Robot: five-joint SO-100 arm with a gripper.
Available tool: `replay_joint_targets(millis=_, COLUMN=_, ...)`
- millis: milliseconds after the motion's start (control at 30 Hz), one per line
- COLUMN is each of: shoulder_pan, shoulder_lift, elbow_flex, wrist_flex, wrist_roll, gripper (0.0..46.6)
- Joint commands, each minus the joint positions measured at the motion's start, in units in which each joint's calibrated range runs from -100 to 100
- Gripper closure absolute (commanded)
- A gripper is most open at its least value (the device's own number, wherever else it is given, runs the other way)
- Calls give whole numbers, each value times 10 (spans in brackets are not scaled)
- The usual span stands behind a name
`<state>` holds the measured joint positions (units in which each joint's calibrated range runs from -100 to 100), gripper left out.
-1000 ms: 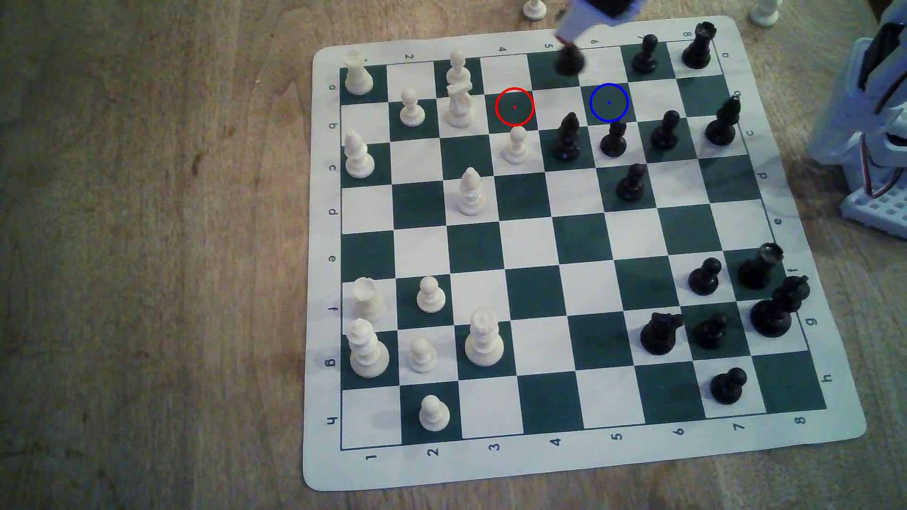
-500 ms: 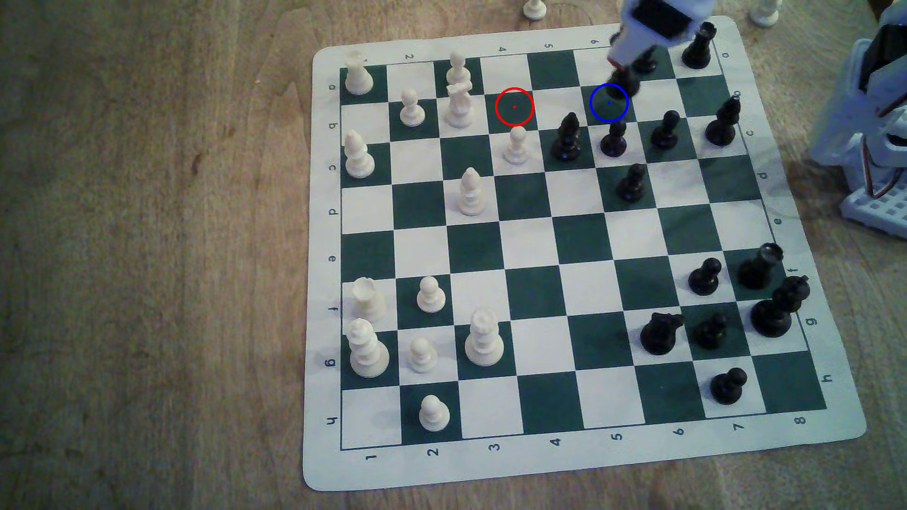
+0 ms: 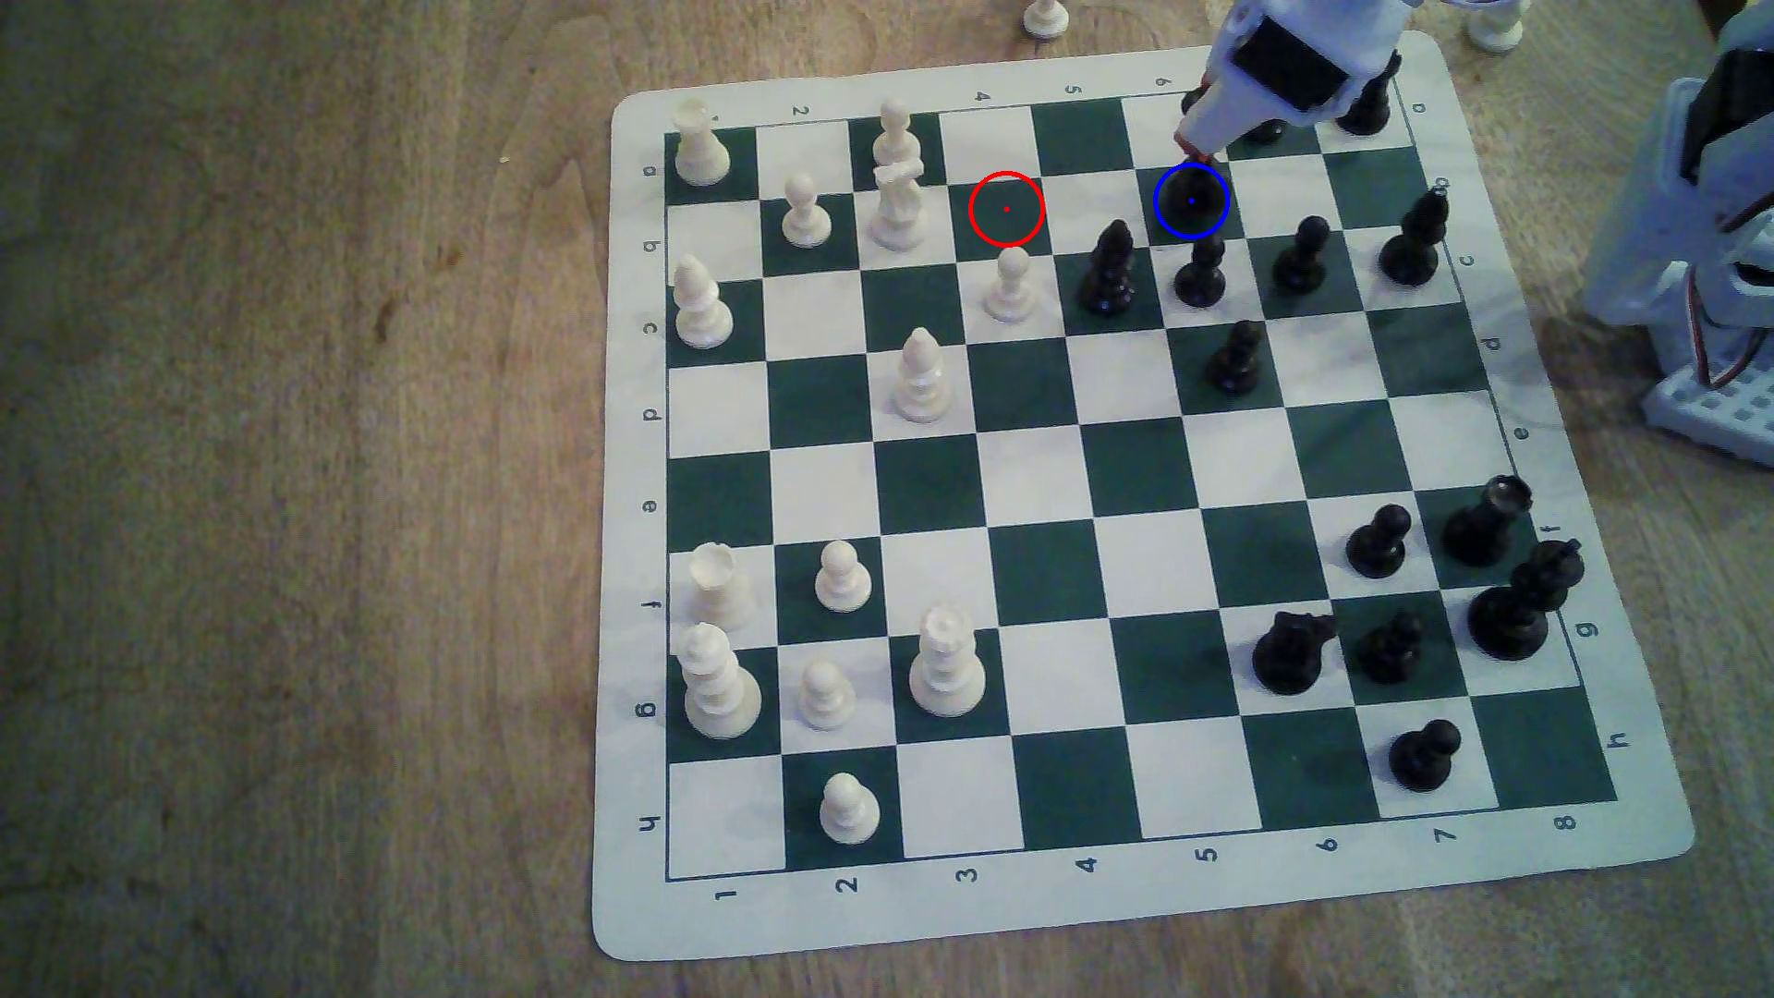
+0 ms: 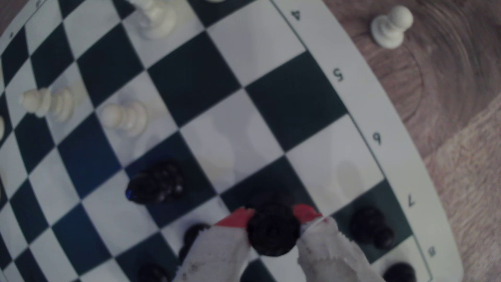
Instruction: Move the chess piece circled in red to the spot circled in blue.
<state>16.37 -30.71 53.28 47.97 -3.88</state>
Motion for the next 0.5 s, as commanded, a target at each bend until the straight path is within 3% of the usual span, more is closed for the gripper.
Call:
replay_joint_targets(millis=0, shoulder_pan=-4, shoulder_lift=-1, elbow_flex=-9, wrist_flex=-14, wrist_roll=-4, gripper=464)
replay_joint_targets(millis=467, shoulder_pan=-5, shoulder_lift=2, elbow_flex=31, wrist_flex=-62, wrist_roll=-6, gripper=451)
